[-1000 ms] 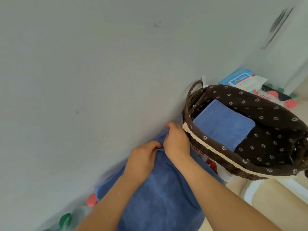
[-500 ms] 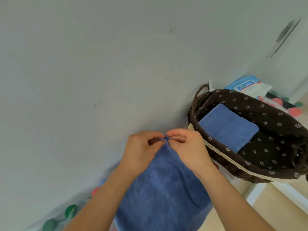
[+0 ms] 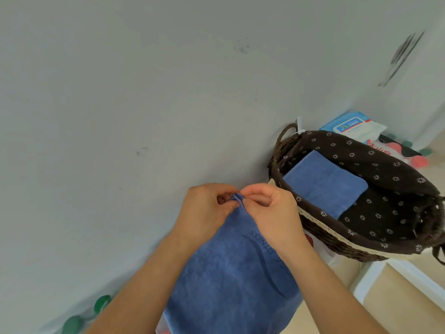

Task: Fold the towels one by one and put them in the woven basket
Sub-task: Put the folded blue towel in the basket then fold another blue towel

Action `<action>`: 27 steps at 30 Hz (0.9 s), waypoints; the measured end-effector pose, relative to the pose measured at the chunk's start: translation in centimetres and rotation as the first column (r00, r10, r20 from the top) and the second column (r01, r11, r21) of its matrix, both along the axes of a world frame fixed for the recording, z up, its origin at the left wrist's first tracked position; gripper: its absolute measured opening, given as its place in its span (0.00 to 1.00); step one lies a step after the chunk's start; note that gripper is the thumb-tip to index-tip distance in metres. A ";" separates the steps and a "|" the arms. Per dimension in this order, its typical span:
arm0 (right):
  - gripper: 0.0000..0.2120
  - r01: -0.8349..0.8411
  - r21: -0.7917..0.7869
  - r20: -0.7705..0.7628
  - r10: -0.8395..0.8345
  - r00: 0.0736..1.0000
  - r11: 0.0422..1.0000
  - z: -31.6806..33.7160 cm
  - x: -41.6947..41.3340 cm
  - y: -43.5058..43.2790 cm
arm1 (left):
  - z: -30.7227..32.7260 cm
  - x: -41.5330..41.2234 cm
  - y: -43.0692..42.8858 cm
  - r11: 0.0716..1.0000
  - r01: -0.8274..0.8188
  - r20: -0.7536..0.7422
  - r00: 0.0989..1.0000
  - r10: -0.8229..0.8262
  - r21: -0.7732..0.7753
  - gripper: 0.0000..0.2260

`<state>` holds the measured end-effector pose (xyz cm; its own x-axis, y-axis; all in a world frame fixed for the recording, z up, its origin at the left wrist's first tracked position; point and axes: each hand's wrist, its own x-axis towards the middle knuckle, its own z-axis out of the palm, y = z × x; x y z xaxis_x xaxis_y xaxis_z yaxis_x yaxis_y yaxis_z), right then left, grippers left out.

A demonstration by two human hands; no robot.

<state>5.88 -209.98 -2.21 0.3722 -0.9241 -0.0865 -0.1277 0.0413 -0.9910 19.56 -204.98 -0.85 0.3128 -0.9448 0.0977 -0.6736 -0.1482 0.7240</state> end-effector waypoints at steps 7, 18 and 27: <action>0.07 -0.094 -0.065 -0.089 0.088 0.992 0.993 0.3 -0.3 -0.3 | 0.5 -0.2 -0.2 1.000 -0.012 0.108 0.994 0.010 0.019 0.06; 0.10 0.049 -0.122 -0.047 -0.055 0.997 0.991 0.0 -1.1 -3.5 | -2.5 6.4 8.9 0.730 -0.145 0.473 0.840 -0.266 0.668 0.09; 0.07 0.183 -0.207 -0.052 -0.198 0.979 0.961 -0.9 0.5 -2.9 | -2.3 8.6 16.9 0.937 -0.132 0.494 0.868 -0.048 0.323 0.22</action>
<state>6.38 -212.84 -3.12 0.1871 -0.9784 0.0874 -0.2075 -0.1263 -0.9700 28.18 -188.12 -3.19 0.3495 -0.9342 -0.0719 -0.9116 -0.3568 0.2042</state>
